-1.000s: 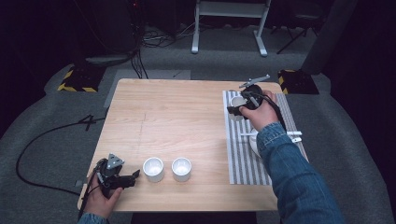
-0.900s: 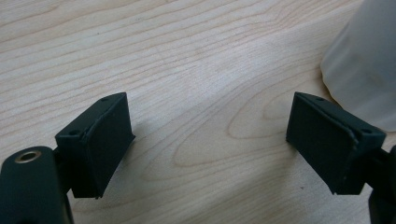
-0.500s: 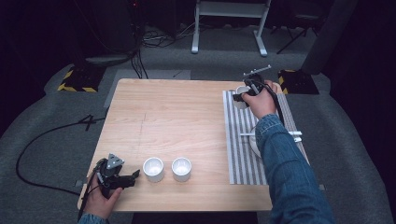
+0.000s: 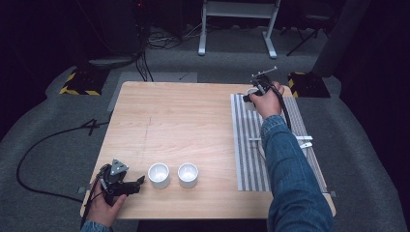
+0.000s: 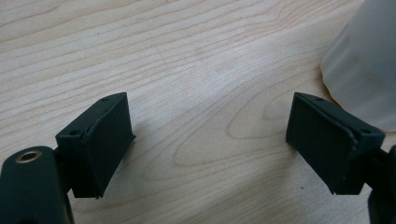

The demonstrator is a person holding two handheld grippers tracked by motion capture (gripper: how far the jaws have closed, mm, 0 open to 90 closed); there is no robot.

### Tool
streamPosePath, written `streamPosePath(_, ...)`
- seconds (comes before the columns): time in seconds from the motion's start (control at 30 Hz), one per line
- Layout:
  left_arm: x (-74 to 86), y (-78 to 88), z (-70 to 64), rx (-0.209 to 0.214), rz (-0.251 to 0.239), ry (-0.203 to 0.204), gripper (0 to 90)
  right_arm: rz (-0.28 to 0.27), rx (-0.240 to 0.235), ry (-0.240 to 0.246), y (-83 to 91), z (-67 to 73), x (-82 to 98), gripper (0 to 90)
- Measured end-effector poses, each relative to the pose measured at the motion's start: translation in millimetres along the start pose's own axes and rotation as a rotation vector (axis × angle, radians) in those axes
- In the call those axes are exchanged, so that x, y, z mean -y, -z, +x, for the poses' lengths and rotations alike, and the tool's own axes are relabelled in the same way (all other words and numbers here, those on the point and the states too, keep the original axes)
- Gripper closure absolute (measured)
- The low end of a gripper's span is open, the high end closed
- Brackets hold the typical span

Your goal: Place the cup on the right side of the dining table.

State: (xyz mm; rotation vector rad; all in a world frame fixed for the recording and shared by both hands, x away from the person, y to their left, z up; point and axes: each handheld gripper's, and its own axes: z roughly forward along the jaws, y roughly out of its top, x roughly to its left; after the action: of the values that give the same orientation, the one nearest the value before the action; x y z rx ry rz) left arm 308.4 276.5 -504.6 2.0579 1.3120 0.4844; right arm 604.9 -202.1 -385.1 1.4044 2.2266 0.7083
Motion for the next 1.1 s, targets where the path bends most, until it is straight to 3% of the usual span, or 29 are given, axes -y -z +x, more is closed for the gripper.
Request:
streamPosePath(0.37, 0.0, 0.0, -0.2, -0.002, 0.0, -0.001, 14.8, 0.02, 0.041, -0.124, -26.8, -11.9, 18.2, 27.1)
streamPosePath(0.53, 0.0, 0.0, -0.2, -0.002, 0.0, -0.001, 14.8, 0.03, 0.054, -0.13, -31.2, -13.1, 20.7, 27.1)
streamPosePath(0.77, 0.0, 0.0, -0.1, -0.002, 0.001, -0.002, 14.8, 0.036, 0.075, -0.175, -41.7, -20.6, 32.2, 27.0)
streamPosePath(1.1, 0.0, 0.0, -0.2, -0.002, 0.0, -0.001, 14.8, 0.044, 0.042, -0.211, -49.4, -28.0, 44.5, 26.8)
